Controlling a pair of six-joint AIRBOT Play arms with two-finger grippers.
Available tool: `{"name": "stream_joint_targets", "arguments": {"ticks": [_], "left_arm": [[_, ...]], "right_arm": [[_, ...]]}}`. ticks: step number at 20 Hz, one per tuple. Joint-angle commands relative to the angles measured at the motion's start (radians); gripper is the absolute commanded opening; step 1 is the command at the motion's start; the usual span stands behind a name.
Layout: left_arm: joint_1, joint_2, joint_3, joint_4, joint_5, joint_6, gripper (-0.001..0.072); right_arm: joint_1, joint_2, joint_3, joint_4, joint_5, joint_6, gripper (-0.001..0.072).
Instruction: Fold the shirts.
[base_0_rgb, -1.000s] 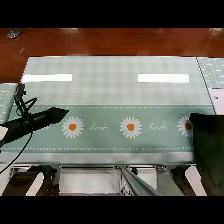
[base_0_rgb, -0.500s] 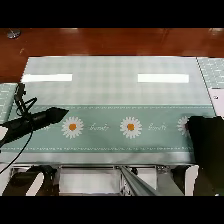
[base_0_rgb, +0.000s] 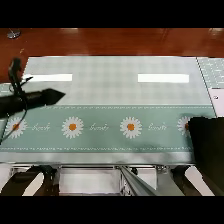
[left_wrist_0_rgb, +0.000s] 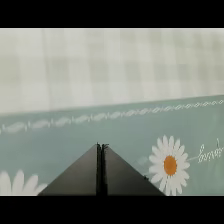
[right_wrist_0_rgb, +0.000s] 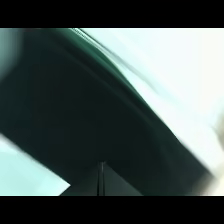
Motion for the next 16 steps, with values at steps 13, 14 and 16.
{"name": "stream_joint_targets", "arguments": {"ticks": [13, 14, 16], "left_arm": [[-0.163, -0.382, 0.459, 0.596, -0.171, -0.299, 0.0020], [-0.163, -0.382, 0.459, 0.602, -0.171, -0.299, 0.0021], [-0.164, -0.382, 0.459, 0.597, -0.182, -0.301, 0.0022]], "right_arm": [[0.914, -0.579, 0.166, 0.138, -0.375, 0.010, 0.0032], [0.913, -0.580, 0.166, 0.135, -0.378, 0.024, 0.0032], [0.913, -0.572, 0.166, 0.126, -0.378, 0.019, 0.0032]]}}
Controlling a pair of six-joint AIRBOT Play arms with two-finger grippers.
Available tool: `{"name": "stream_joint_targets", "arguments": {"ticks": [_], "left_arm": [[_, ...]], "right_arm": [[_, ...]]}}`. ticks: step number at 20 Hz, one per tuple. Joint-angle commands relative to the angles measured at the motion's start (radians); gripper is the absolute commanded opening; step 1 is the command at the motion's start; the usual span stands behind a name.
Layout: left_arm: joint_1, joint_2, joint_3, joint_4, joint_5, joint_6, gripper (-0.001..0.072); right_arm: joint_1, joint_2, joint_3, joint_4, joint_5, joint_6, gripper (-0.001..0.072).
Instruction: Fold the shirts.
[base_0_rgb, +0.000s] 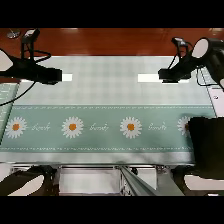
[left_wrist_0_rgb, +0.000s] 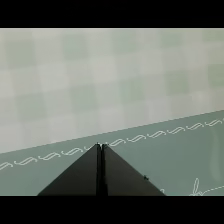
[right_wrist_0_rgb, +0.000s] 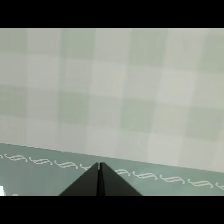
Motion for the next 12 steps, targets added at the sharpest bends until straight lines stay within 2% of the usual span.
{"name": "stream_joint_targets", "arguments": {"ticks": [1, 12], "left_arm": [[-0.006, -0.011, -0.005, 0.024, -0.011, -0.014, 0.0022], [-0.005, -0.020, -0.005, 0.024, -0.010, -0.014, 0.0022]], "right_arm": [[0.019, -0.021, -0.008, -0.015, 0.006, 0.030, 0.0032], [0.019, -0.019, -0.008, -0.015, 0.007, 0.030, 0.0032]]}}
